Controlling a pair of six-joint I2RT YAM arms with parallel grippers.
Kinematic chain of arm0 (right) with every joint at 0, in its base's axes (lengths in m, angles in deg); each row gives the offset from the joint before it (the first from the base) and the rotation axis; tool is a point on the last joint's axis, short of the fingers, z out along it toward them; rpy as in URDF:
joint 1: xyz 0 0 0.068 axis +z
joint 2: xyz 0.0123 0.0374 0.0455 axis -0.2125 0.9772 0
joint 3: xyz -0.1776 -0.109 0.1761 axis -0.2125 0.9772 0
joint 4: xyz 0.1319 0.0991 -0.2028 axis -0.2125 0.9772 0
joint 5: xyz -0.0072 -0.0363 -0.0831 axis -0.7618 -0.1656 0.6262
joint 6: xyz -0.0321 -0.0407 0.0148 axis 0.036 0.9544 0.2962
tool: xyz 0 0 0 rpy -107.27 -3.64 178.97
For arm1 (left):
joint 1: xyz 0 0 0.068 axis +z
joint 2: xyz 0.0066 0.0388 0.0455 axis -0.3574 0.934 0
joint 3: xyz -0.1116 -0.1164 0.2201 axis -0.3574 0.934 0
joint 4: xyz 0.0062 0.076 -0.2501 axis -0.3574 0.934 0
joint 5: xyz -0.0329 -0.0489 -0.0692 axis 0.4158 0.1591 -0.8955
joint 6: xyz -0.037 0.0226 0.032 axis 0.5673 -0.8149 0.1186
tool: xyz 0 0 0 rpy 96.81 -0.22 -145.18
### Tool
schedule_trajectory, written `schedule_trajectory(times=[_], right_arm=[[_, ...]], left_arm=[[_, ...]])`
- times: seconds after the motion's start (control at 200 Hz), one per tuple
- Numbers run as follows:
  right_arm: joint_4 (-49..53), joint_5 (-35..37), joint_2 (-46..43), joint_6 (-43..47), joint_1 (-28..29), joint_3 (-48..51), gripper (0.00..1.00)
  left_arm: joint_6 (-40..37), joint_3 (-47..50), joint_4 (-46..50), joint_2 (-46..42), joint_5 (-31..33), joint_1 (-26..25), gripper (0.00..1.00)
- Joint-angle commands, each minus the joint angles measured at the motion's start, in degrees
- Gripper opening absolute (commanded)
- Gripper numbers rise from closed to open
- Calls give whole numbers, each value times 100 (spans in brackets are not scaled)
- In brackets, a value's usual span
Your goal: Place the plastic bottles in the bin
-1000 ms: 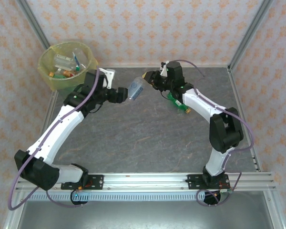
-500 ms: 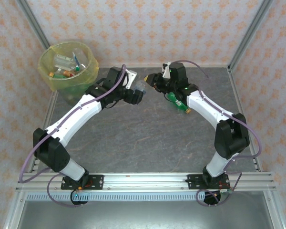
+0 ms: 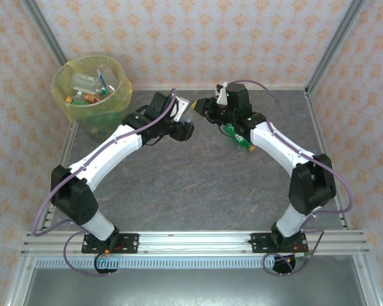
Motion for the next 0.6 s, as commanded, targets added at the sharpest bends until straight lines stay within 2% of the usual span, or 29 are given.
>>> schedule_trajectory(times=[0.0, 0.09, 0.175, 0.23, 0.285, 0.355, 0.506, 0.596], right_arm=[[-28, -50, -245, 68, 33, 23, 30], [-31, -55, -244, 55, 32, 3, 30], [-52, -62, -258, 25, 33, 31, 31], [-66, -61, -271, 8, 37, 34, 32], [-87, -48, -288, -2, 35, 74, 35], [-82, -9, -302, -13, 28, 87, 45], [45, 228, -381, -13, -1, 100, 78], [70, 449, -519, -32, -93, 161, 91]], left_arm=[[-45, -35, 13, 58, 257, -52, 69], [-36, 18, -45, 27, 304, -63, 62], [-19, 44, -99, -20, 344, -67, 61], [-18, 64, -141, -60, 387, -68, 53], [-15, 79, -175, -103, 453, -69, 52], [3, 101, -205, -164, 482, -73, 52], [94, 151, -322, -363, 513, -74, 52], [155, 201, -418, -506, 620, -65, 52]])
